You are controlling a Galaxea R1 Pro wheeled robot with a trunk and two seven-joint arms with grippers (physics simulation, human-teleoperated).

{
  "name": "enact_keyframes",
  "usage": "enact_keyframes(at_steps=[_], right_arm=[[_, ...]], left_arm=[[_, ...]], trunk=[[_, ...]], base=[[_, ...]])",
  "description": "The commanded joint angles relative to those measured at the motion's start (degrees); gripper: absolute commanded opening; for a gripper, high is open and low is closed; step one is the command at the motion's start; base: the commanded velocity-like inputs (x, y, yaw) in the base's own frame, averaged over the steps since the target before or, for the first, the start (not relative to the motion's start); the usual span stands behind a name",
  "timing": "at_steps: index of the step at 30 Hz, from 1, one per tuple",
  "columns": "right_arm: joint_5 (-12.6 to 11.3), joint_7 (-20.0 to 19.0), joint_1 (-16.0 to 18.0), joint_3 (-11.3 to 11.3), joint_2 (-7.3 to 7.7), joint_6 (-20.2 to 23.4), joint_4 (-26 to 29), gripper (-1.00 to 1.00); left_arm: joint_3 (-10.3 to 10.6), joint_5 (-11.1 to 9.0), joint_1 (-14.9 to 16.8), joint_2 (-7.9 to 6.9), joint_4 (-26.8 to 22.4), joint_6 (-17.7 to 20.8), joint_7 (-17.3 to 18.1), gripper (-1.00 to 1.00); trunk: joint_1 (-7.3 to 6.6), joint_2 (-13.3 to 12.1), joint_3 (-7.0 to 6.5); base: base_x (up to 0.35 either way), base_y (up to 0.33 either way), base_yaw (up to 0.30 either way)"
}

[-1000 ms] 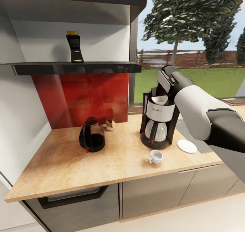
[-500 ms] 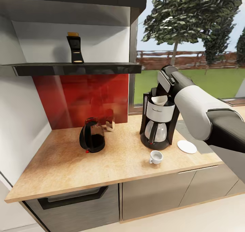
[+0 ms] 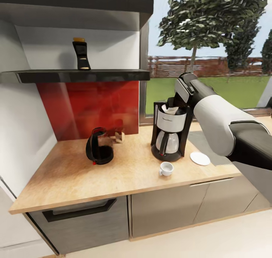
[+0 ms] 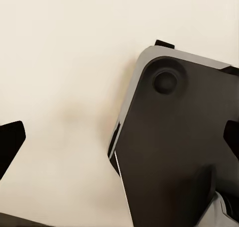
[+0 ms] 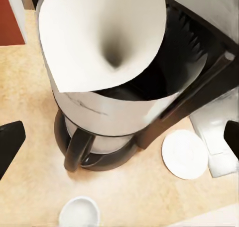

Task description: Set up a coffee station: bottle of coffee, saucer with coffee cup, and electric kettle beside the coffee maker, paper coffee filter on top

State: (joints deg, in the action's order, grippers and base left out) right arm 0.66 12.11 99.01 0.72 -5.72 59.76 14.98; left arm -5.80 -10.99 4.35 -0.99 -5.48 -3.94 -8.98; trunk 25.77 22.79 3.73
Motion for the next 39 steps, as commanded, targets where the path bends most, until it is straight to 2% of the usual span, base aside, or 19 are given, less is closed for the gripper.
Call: enact_keyframes(at_steps=[1,8,15,23,32,37,39], right_arm=[[0.0,0.0,0.0,0.1,0.0,0.2,0.0,1.0],[0.0,0.0,0.0,0.1,0.0,0.2,0.0,1.0],[0.0,0.0,0.0,0.1,0.0,0.2,0.0,1.0],[0.0,0.0,0.0,0.1,0.0,0.2,-0.1,1.0],[0.2,0.0,0.0,0.1,0.08,0.2,-7.3,1.0],[0.2,-0.1,0.0,0.1,0.18,0.0,-9.3,1.0],[0.2,-0.1,0.0,0.1,0.26,-4.2,-9.5,1.0]], left_arm=[[-0.4,-0.1,0.0,0.02,0.0,-0.2,0.0,1.0],[-0.4,-0.1,0.0,0.02,-0.1,-0.3,0.0,1.0],[-0.5,-0.1,0.0,0.02,-0.1,-0.3,0.0,1.0],[-0.5,-0.1,0.0,0.0,-0.1,-0.3,0.0,1.0],[-0.5,-0.1,0.0,0.01,-0.2,-0.3,0.0,1.0],[-0.5,-0.1,0.0,0.02,-0.2,-0.3,0.0,1.0],[-0.5,-0.1,0.0,0.02,-0.2,-0.3,0.0,1.0]], trunk=[[0.01,0.1,0.13],[0.01,0.1,0.09],[0.01,0.1,-0.23],[0.01,0.1,-0.64],[0.01,0.1,-1.09],[0.01,0.1,-1.16],[0.01,0.1,-1.16]], base=[[-0.216,-0.191,0.0],[-0.158,-0.206,-0.025],[-0.125,-0.178,-0.219],[-0.022,-0.024,-0.249],[0.0,0.0,-0.241],[0.0,0.0,-0.056],[0.0,0.0,-0.01]])
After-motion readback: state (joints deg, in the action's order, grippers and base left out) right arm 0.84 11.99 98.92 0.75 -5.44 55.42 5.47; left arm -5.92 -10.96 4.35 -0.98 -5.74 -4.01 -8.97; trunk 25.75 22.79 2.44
